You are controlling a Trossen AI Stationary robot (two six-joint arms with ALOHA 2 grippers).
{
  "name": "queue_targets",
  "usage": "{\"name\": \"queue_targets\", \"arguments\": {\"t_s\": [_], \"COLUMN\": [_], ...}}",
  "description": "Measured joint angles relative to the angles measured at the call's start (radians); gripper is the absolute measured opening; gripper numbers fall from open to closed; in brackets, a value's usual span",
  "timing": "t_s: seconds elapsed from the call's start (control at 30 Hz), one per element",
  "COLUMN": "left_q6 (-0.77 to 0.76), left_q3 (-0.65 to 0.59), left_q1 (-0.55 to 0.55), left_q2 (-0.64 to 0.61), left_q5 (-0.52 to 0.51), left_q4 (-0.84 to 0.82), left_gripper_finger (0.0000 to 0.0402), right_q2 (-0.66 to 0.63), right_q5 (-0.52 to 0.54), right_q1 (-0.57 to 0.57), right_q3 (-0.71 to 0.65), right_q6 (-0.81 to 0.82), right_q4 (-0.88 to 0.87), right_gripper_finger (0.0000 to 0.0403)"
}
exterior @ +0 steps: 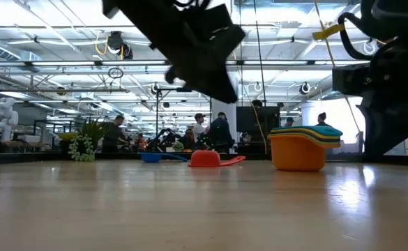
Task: Nest measuring cups in basket
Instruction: Stack the light blue measuring cup on top of the yellow measuring cup
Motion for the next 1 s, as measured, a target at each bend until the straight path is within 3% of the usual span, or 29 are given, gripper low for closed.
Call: {"name": "queue_targets", "arguments": {"t_s": [0.27, 1.0], "left_q6": [-0.178, -0.218], "left_q3": [0.000, -0.001], "left_q1": [-0.012, -0.017], "left_q2": [-0.022, -0.020], "left_q5": [-0.109, -0.109], "left_q4": [-0.202, -0.246], "left_gripper_finger": [0.0069, 0.0069], "right_q2": [0.000, 0.000], "right_q5": [0.036, 0.040], "right_q1": [-0.052, -0.219], "right_q3": [-0.059, -0.068], "right_q6": [-0.029, -0.378], "right_q4": [0.083, 0.416], "right_gripper_finger": [0.0000, 0.0000]}}
